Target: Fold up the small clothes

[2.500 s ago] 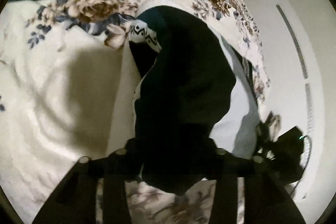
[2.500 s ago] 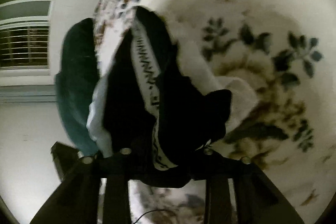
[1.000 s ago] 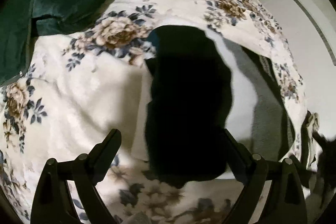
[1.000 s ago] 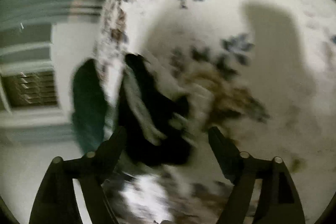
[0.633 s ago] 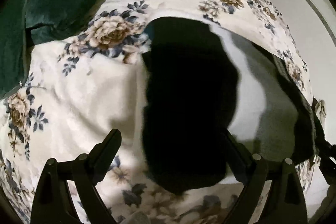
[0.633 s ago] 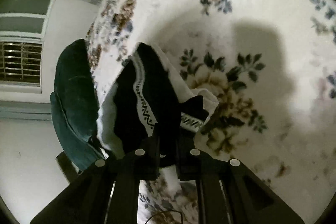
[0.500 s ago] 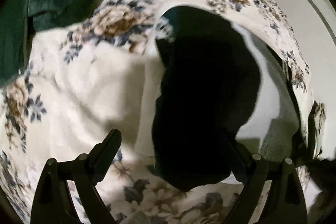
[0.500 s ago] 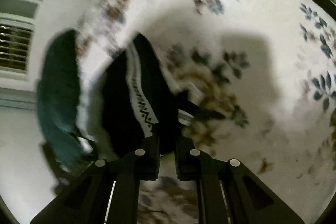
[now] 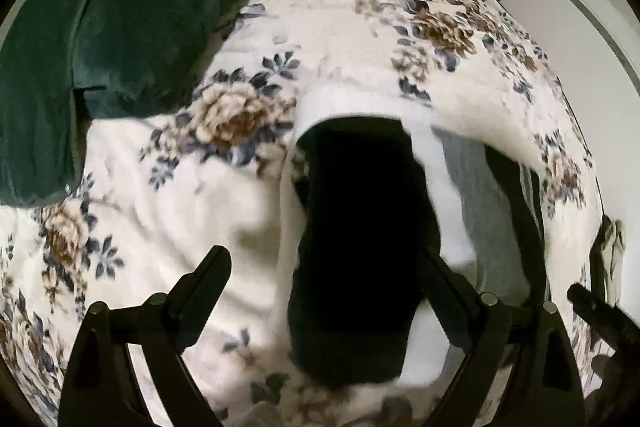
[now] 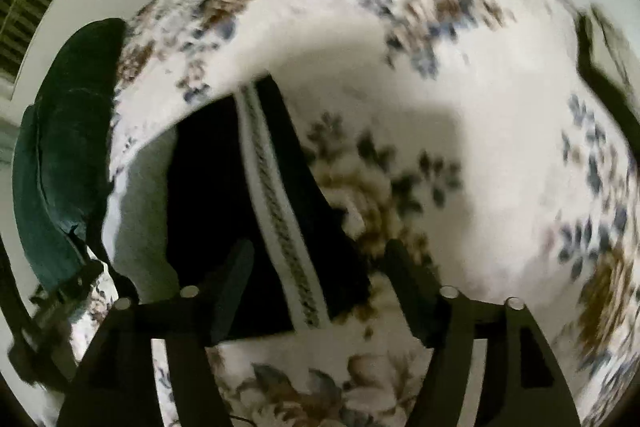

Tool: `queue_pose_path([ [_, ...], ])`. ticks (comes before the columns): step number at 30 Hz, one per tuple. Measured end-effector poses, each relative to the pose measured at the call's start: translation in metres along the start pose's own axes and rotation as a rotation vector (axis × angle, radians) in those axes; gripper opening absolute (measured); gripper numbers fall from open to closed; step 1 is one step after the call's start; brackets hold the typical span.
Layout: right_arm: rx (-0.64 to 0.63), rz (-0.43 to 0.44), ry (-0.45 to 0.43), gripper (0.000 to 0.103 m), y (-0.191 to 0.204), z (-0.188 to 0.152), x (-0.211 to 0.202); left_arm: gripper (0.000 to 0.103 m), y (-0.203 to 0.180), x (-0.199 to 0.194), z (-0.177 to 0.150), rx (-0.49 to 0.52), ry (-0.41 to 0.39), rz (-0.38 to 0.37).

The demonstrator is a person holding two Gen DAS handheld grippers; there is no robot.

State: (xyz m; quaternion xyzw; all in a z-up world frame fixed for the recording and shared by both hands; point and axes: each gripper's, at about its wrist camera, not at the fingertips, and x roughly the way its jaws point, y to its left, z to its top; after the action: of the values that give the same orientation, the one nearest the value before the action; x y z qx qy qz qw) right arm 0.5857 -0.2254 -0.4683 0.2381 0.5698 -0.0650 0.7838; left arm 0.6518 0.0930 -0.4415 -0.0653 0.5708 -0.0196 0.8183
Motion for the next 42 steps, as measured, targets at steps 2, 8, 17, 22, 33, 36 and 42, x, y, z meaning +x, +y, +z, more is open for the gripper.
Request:
queue_pose_path([
  [2,-0.049,0.004,0.007,0.073,0.016,0.013,0.007,0.094,-0.007,0.016,0.006,0.027,0.029,0.033],
  [8,-0.233,-0.104,0.097,0.079,0.056,0.010,0.060,0.097,-0.010,0.054,-0.014,0.093,0.089,0.073],
  [17,-0.290,-0.228,0.107,0.102,0.055,0.011,0.073,0.103,-0.004,0.036,-0.018,0.019,0.071,0.070],
  [22,-0.320,-0.279,0.022,0.103,0.058,0.002,0.020,0.103,-0.011,-0.022,-0.022,0.011,-0.002,0.112],
  [33,-0.305,-0.304,-0.177,0.103,0.061,-0.039,-0.165,0.103,-0.045,-0.192,-0.050,0.007,-0.134,0.112],
  [36,-0.339,-0.301,-0.237,0.103,0.071,-0.058,-0.233,0.103,-0.057,-0.243,-0.067,0.023,-0.155,0.112],
  [42,-0.398,-0.282,-0.336,0.103,0.086,-0.097,-0.353,0.103,-0.071,-0.335,-0.106,0.026,-0.190,0.103],
])
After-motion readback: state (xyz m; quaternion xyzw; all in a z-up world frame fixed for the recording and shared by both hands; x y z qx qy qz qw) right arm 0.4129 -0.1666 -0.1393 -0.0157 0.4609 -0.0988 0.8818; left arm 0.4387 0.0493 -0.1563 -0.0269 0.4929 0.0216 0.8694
